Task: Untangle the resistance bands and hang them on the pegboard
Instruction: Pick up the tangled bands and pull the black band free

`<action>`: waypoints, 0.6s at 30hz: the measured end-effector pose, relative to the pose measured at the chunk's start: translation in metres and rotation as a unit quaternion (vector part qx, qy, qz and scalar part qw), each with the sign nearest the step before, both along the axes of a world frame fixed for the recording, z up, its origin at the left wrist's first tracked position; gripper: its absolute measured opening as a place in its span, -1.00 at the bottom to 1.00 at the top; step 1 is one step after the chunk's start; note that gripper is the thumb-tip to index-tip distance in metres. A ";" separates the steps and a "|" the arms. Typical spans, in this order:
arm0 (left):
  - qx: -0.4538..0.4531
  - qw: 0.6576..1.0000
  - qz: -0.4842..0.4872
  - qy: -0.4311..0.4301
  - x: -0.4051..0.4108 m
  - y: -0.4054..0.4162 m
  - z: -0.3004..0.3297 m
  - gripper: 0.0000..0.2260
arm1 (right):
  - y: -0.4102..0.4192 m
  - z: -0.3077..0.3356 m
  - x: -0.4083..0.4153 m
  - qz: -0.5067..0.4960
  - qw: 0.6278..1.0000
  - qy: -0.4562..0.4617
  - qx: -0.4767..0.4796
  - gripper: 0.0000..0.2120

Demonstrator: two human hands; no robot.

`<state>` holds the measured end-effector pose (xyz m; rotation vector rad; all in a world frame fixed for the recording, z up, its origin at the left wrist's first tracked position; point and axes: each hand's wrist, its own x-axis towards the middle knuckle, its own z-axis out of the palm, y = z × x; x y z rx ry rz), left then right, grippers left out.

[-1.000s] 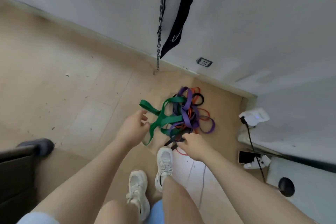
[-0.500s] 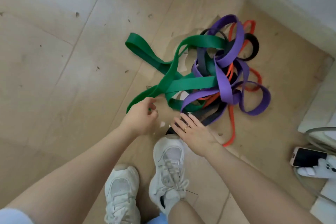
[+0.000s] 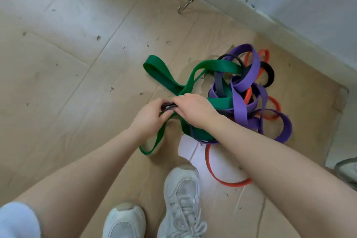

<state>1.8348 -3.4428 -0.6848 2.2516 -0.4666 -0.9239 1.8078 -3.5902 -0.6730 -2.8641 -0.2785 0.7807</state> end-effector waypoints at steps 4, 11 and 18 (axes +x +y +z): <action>0.026 0.996 -0.067 -0.061 0.030 0.012 0.024 -0.80 | 0.011 0.020 0.003 -0.108 0.989 0.011 0.104 -0.74; -0.124 0.973 0.179 -0.080 0.030 0.035 0.108 -0.85 | 0.016 0.093 -0.001 -0.202 0.958 0.022 0.203 -0.91; -0.378 0.846 0.367 0.083 -0.019 0.048 0.203 -0.73 | 0.040 0.183 -0.053 -0.275 0.904 -0.080 0.318 -0.81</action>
